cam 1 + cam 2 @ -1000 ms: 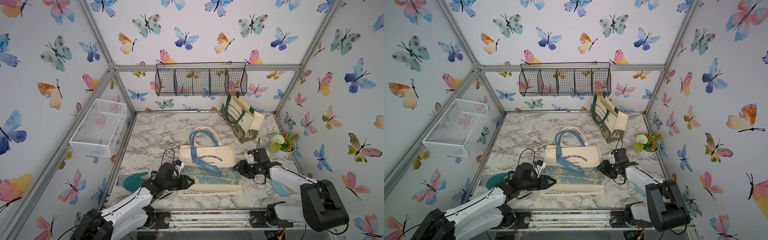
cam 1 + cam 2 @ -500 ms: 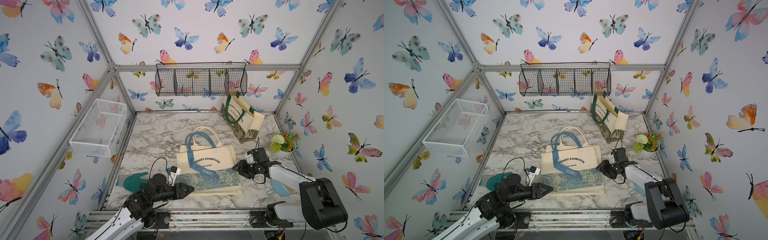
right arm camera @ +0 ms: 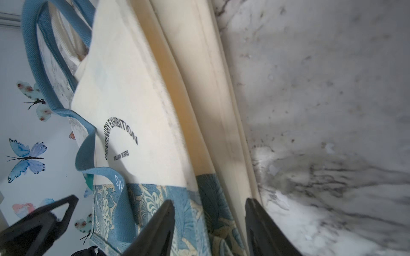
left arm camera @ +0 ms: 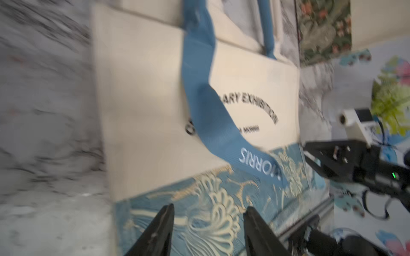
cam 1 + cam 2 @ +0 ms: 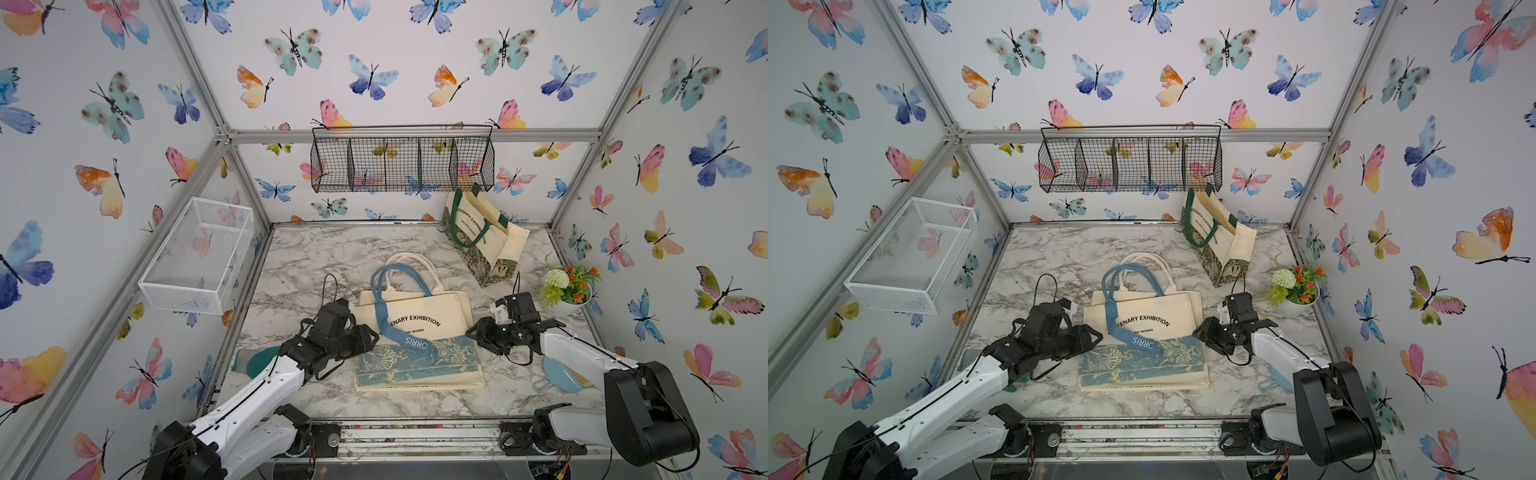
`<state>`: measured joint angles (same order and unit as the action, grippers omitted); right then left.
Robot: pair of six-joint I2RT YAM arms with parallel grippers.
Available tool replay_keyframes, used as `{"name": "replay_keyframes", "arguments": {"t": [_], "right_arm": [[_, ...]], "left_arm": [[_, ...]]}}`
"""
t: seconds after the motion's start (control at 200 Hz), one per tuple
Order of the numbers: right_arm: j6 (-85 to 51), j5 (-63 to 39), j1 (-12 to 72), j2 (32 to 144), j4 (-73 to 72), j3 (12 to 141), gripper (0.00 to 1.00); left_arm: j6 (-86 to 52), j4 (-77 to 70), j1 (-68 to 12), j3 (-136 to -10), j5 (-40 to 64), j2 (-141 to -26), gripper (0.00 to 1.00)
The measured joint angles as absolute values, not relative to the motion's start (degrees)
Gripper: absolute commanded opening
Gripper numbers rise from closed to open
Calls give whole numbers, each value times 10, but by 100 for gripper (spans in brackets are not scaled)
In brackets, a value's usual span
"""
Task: Put away the canvas bag
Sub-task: Adjust the canvas bag at the center of the board.
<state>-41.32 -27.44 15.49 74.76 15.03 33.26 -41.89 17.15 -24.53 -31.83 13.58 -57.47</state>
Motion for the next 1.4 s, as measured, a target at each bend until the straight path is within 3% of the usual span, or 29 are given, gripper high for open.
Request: {"name": "replay_keyframes", "arguments": {"t": [0.115,0.295,0.365,0.445,0.506,1.401], "right_arm": [[-410,-275,155,748,149,337,55],[-411,-277,155,750,137,325,55],[-411,-278,155,752,134,318,55],[-411,-281,155,752,131,313,55],[-411,-282,155,752,130,311,55],[-411,-294,157,763,106,305,55]], "left_arm": [[-393,153,-131,-318,129,-590,55],[-369,88,-86,-322,156,-671,50],[-368,58,-83,-326,180,-716,37],[-370,27,-83,-336,203,-766,11],[-372,14,-83,-346,214,-792,0],[-363,22,-125,-404,140,-914,0]]}}
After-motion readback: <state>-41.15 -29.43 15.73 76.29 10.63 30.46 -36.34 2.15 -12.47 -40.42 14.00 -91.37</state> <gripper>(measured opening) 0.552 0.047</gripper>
